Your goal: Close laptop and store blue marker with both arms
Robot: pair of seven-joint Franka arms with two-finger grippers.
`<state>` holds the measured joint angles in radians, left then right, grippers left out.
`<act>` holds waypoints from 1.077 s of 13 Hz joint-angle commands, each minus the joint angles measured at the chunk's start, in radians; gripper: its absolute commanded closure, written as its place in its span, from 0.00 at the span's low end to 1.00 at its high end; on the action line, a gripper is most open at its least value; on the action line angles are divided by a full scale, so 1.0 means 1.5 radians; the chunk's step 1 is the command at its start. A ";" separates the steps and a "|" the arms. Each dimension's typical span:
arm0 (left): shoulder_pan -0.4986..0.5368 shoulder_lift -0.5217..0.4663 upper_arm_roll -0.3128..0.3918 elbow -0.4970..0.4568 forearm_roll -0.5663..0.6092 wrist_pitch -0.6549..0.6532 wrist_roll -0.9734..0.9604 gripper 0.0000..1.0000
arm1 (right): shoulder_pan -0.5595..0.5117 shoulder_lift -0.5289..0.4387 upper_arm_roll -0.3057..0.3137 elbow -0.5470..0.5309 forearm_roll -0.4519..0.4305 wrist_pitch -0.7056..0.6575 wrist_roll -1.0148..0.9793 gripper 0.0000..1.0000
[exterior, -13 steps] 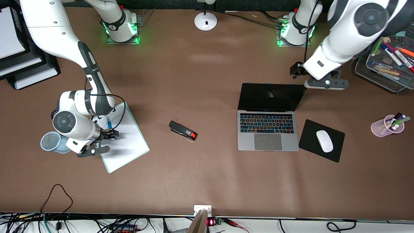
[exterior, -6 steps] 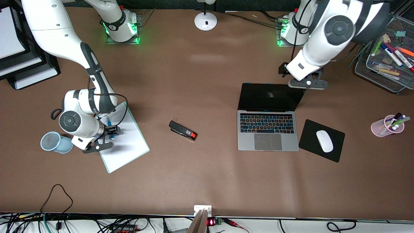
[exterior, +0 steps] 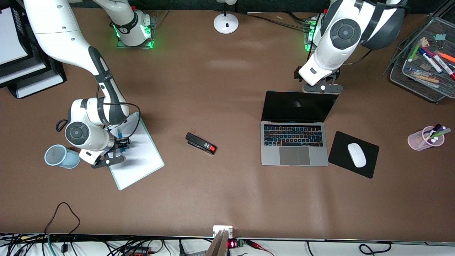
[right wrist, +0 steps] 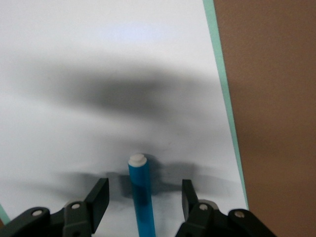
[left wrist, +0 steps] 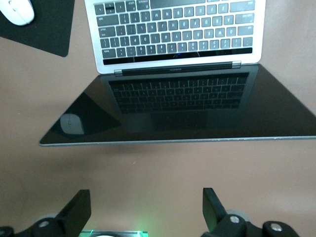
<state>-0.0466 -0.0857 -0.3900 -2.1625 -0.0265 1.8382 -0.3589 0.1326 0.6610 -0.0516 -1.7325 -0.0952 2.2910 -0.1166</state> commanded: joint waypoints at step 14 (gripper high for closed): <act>0.008 0.080 -0.007 -0.028 -0.016 0.092 -0.003 0.00 | -0.016 0.004 0.004 -0.001 0.056 0.010 -0.071 0.55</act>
<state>-0.0456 0.0268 -0.3961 -2.2108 -0.0265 1.9619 -0.3649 0.1168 0.6639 -0.0524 -1.7399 -0.0279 2.2988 -0.2005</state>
